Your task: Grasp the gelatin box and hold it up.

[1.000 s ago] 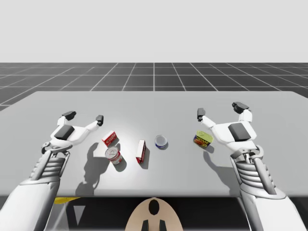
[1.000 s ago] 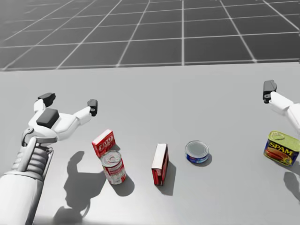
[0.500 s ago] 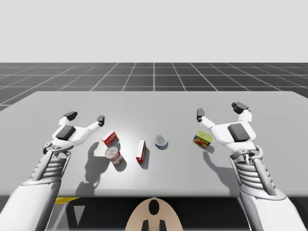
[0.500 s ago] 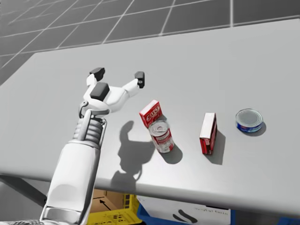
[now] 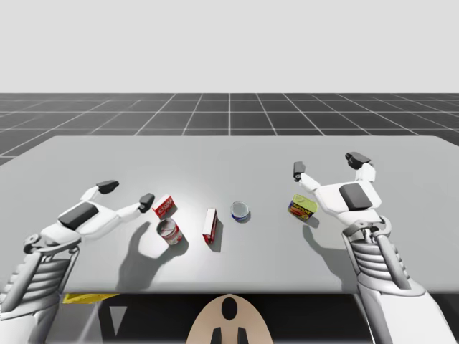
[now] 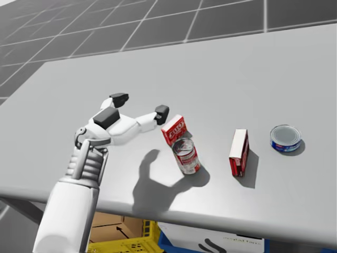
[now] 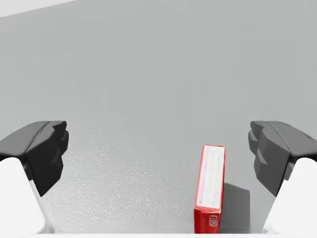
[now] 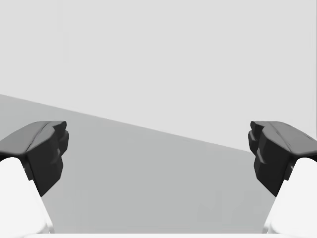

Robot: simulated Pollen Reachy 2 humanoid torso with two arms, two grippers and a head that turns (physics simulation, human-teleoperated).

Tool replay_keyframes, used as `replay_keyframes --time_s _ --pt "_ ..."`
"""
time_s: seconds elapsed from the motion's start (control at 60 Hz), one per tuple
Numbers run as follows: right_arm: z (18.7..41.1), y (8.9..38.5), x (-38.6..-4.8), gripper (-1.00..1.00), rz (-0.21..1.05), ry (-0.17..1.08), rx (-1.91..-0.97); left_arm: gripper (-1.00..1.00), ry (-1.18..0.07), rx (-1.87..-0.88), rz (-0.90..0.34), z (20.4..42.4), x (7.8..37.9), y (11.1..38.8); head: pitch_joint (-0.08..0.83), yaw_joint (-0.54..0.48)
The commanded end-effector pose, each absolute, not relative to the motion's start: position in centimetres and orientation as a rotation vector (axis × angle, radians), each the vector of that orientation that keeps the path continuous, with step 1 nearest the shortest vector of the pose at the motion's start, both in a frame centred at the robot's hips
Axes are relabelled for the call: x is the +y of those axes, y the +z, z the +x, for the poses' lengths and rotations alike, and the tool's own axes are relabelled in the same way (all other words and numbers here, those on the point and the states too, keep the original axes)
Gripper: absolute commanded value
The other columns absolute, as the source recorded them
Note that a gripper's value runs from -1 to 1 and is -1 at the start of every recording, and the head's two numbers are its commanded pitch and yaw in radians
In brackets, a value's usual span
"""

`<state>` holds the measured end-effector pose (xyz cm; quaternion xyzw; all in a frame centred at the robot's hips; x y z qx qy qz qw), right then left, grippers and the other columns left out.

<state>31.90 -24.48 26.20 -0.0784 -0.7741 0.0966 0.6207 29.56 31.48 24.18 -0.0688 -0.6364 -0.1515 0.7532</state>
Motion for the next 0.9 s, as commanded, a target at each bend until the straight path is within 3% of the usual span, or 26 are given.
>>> replay_keyframes --time_s 0.017,0.2,0.383,0.9 --pt "32.0 26.1 -24.6 -1.0 -0.183 0.223 -1.776 -1.0 -0.406 -1.283 -0.192 28.2 33.4 22.7 0.641 0.38" --pt "32.0 26.1 -24.5 -1.0 -0.179 0.225 -1.773 -1.0 -0.479 -1.187 -0.291 27.3 35.3 21.1 0.648 0.39" --pt "32.1 26.0 -24.5 -1.0 -0.18 0.224 -1.771 -1.0 -0.516 -1.149 -0.323 27.5 35.3 19.5 0.648 0.39" --pt "32.2 25.9 -24.6 -1.0 -0.183 0.229 -1.772 -1.0 -0.515 -1.114 -0.306 31.0 31.8 17.1 0.659 0.39"
